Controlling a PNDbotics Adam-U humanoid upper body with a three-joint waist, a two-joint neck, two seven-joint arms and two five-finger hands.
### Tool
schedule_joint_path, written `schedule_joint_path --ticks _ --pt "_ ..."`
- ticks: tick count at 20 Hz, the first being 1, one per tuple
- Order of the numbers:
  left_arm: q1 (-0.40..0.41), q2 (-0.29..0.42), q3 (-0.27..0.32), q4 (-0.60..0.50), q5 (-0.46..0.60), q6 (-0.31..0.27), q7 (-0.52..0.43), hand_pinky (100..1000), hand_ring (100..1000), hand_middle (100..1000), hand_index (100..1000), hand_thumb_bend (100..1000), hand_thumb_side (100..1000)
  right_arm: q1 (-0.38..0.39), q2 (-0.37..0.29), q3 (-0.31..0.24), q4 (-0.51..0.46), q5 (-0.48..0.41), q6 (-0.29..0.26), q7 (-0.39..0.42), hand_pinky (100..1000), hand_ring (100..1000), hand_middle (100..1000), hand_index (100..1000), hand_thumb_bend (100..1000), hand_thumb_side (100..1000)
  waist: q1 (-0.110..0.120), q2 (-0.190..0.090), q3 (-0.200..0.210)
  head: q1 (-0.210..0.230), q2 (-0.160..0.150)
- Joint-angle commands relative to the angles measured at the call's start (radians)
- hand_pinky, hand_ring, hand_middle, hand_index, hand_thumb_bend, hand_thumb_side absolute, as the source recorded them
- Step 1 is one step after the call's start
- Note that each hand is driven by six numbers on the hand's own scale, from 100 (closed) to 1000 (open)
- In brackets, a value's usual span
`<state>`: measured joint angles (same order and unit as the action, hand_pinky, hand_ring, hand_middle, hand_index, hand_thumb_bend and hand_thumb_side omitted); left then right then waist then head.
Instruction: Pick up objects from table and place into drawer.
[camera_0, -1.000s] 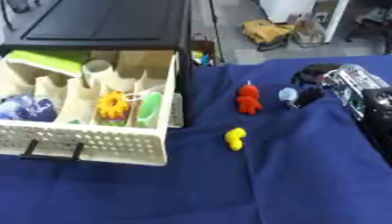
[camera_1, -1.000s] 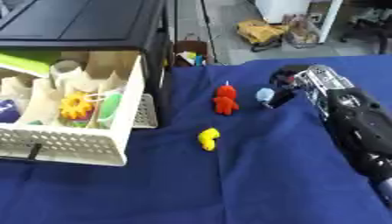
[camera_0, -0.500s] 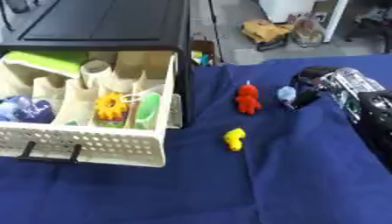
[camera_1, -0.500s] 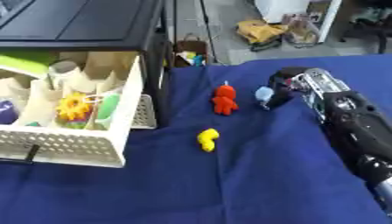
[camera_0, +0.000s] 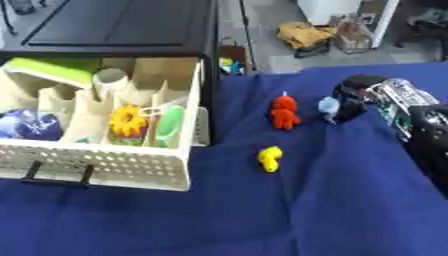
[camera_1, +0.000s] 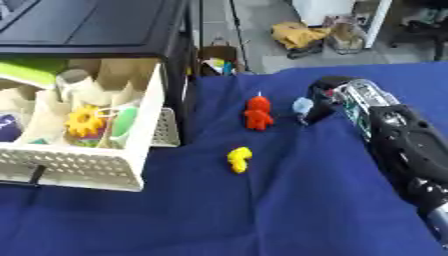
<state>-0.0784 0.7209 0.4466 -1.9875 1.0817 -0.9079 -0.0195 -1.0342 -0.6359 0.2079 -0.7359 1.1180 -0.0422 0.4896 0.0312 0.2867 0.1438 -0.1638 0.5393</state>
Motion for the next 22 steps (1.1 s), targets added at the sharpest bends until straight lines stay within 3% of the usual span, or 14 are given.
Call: schedule_joint_path --ticks 1,22 --pt "0.000 0.025 0.007 -0.013 -0.006 0.001 -0.003 662 778 792 936 404 1000 -0.013 -0.018 -0.006 -0.004 -0.003 0.002 -0.003 747 835 633 805 303 604 0.002 -0.016 0.000 0.000 -0.007" --pt "0.012 0.048 0.010 -0.013 -0.005 0.001 0.012 659 777 792 935 399 1000 -0.018 -0.053 0.019 -0.150 -0.124 0.029 0.038 739 824 580 754 294 605 0.001 -0.051 -0.017 0.006 0.001"
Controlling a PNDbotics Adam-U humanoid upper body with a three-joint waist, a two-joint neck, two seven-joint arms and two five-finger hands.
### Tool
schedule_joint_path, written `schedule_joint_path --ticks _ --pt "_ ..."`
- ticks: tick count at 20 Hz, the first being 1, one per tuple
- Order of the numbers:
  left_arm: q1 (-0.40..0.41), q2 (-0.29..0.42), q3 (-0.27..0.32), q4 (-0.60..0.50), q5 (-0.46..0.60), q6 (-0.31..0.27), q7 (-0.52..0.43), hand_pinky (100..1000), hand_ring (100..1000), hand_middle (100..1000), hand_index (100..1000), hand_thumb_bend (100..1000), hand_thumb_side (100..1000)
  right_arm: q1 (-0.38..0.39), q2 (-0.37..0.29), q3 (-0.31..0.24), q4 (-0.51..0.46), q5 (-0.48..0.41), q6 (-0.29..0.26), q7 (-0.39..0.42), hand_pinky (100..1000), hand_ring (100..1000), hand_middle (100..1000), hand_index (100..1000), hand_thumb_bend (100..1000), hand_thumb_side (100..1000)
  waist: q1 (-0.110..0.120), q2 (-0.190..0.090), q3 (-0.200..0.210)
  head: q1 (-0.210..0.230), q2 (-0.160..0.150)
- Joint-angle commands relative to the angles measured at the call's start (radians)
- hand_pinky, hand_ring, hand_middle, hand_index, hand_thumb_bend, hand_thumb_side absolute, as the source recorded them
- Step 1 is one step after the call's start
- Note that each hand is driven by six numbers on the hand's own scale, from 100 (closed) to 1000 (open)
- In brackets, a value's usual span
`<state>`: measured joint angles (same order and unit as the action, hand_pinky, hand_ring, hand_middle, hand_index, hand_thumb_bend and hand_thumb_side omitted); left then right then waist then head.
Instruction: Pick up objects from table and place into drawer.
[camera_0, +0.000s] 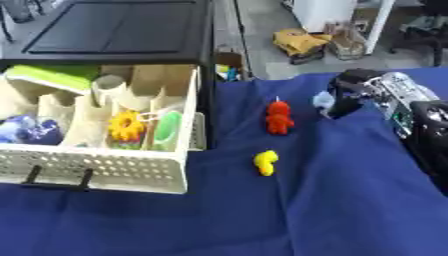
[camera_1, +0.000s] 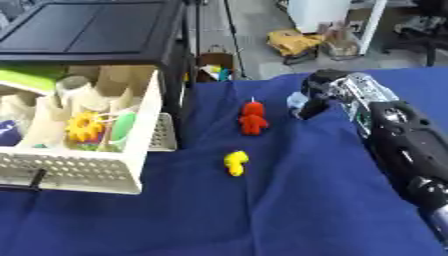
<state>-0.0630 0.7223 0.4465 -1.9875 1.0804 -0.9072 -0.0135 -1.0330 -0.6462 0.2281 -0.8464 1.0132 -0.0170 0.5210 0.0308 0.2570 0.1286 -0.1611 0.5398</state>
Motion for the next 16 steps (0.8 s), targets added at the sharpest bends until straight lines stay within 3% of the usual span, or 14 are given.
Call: schedule_joint_path --ticks 1,10,16 --pt "-0.003 0.048 0.010 -0.013 -0.003 0.000 0.007 659 777 792 935 399 1000 -0.019 -0.046 0.001 -0.050 -0.024 0.006 0.008 739 824 578 753 293 607 0.001 -0.024 -0.003 0.004 0.002" --pt "0.002 0.062 0.010 -0.013 -0.001 0.000 0.012 659 776 791 935 399 1000 0.000 -0.118 0.036 -0.249 -0.116 0.016 0.034 741 823 561 744 272 629 -0.004 -0.043 -0.012 0.018 0.010" --pt "0.004 0.073 0.011 -0.013 0.002 0.000 0.016 659 775 790 935 398 1000 0.021 -0.179 0.053 -0.443 -0.204 0.033 0.060 742 822 551 739 261 655 -0.009 -0.057 -0.017 0.026 0.015"
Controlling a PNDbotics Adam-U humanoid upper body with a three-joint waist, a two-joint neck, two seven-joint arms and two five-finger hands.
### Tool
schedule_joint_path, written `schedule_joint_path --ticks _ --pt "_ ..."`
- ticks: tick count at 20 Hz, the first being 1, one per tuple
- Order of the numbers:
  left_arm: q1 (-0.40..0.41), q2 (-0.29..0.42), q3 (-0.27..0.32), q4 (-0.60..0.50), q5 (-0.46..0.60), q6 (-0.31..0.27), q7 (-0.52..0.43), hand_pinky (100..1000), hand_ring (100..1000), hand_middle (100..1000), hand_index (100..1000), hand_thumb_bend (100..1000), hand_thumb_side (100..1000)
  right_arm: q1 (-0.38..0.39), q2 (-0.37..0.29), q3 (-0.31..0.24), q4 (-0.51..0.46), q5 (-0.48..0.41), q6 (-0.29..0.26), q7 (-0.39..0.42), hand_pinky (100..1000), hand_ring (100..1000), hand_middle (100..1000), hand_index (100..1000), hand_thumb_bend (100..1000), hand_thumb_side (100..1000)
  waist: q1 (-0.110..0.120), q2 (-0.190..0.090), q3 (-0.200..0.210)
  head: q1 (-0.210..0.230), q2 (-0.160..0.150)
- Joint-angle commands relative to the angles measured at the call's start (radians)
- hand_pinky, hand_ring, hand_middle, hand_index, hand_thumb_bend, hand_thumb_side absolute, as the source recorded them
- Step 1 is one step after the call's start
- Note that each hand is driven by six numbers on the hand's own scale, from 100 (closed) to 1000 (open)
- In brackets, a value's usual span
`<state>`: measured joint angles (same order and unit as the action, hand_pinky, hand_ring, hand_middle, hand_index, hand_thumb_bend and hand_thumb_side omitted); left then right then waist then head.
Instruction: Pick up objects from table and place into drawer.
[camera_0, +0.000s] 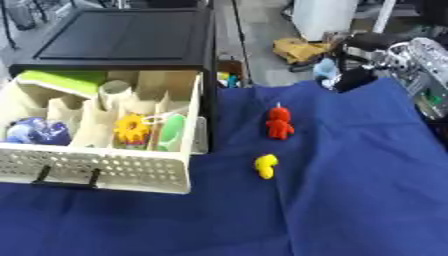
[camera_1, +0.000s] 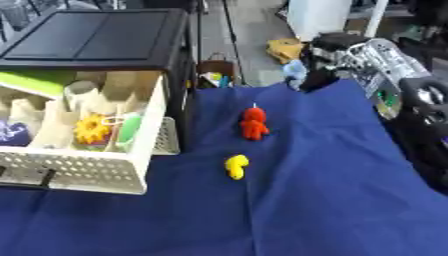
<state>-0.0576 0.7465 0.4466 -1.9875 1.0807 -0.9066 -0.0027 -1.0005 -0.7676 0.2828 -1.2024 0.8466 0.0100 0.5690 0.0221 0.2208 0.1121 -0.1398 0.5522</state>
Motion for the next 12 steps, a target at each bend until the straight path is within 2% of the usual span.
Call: schedule_joint_path --ticks 1,6,12 --pt "-0.001 0.051 0.011 -0.013 0.002 0.000 0.006 659 775 789 935 398 1000 -0.010 -0.065 0.001 -0.120 -0.052 0.009 0.017 742 822 551 739 257 659 -0.001 -0.024 -0.001 0.007 0.004" --pt "0.000 0.059 0.010 -0.013 0.003 0.000 0.010 658 775 789 934 397 1000 -0.009 -0.087 0.012 -0.244 -0.100 0.035 0.051 743 823 552 740 252 668 -0.004 -0.034 -0.003 0.012 0.008" --pt "-0.004 0.074 0.006 -0.013 0.008 0.000 0.015 654 774 788 934 396 1000 -0.079 -0.058 0.050 -0.413 -0.166 0.035 0.093 746 825 555 744 226 693 -0.014 -0.053 0.000 0.012 0.021"
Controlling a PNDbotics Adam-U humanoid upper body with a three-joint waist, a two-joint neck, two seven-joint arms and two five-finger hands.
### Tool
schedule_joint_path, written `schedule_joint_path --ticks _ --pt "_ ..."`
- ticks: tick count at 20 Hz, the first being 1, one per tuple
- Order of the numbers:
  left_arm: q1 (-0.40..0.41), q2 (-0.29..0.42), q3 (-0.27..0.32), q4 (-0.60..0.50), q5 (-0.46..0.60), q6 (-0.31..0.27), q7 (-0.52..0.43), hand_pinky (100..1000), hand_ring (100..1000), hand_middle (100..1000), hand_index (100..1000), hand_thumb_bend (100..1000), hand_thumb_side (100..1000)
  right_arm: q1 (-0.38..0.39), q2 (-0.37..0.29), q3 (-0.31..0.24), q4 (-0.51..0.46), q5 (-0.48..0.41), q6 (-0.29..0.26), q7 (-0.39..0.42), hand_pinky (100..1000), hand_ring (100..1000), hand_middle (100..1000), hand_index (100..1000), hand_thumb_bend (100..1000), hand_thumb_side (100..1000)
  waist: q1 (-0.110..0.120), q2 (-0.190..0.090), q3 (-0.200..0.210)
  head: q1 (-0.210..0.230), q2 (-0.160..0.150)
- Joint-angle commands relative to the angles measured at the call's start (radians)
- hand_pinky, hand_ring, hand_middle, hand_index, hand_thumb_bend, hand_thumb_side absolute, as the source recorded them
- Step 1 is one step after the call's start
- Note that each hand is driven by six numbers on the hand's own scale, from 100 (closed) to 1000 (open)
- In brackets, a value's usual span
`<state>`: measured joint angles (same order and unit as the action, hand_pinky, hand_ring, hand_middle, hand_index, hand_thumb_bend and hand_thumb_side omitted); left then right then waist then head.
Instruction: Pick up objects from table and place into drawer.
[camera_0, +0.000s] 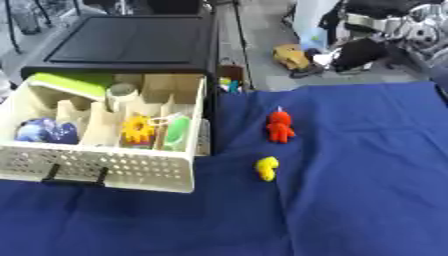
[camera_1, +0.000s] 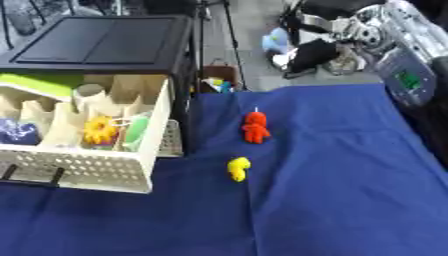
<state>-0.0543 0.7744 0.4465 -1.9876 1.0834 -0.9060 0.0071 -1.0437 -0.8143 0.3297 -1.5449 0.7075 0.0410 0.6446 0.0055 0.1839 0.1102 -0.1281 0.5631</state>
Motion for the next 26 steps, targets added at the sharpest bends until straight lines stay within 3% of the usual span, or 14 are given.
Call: schedule_joint_path --ticks 1,13,18,19,20,26 --pt "-0.008 0.048 0.005 -0.012 0.006 -0.001 0.006 654 774 788 934 395 1000 -0.048 -0.003 0.008 -0.092 -0.035 0.008 0.025 745 825 555 743 225 693 0.002 -0.017 0.003 0.001 0.012" --pt "-0.023 0.054 -0.010 -0.012 0.011 -0.001 0.007 650 774 787 934 392 1000 -0.178 0.152 0.021 -0.151 -0.096 0.056 0.058 739 819 541 730 234 688 -0.010 -0.022 0.024 0.015 0.021" --pt "-0.029 0.052 -0.013 -0.012 0.013 -0.001 0.006 649 774 787 934 391 1000 -0.189 0.172 0.027 -0.148 -0.102 0.056 0.061 738 816 534 725 240 687 -0.010 -0.018 0.032 0.007 0.017" --pt "-0.034 0.052 -0.016 -0.012 0.015 -0.001 0.005 649 774 787 934 392 1000 -0.194 0.189 0.032 -0.139 -0.105 0.059 0.065 738 816 532 725 267 619 -0.011 -0.016 0.040 0.000 0.015" --pt "-0.036 0.051 -0.017 -0.012 0.016 -0.001 0.004 649 774 787 934 392 1000 -0.198 0.210 0.038 -0.123 -0.101 0.064 0.069 739 816 532 723 242 687 -0.011 -0.014 0.045 -0.004 0.014" --pt "-0.044 0.044 -0.023 -0.012 0.021 -0.001 -0.005 649 775 789 934 392 1000 -0.219 0.322 0.060 0.008 -0.043 0.054 0.065 740 815 529 721 258 699 -0.010 0.000 0.055 -0.015 0.009"
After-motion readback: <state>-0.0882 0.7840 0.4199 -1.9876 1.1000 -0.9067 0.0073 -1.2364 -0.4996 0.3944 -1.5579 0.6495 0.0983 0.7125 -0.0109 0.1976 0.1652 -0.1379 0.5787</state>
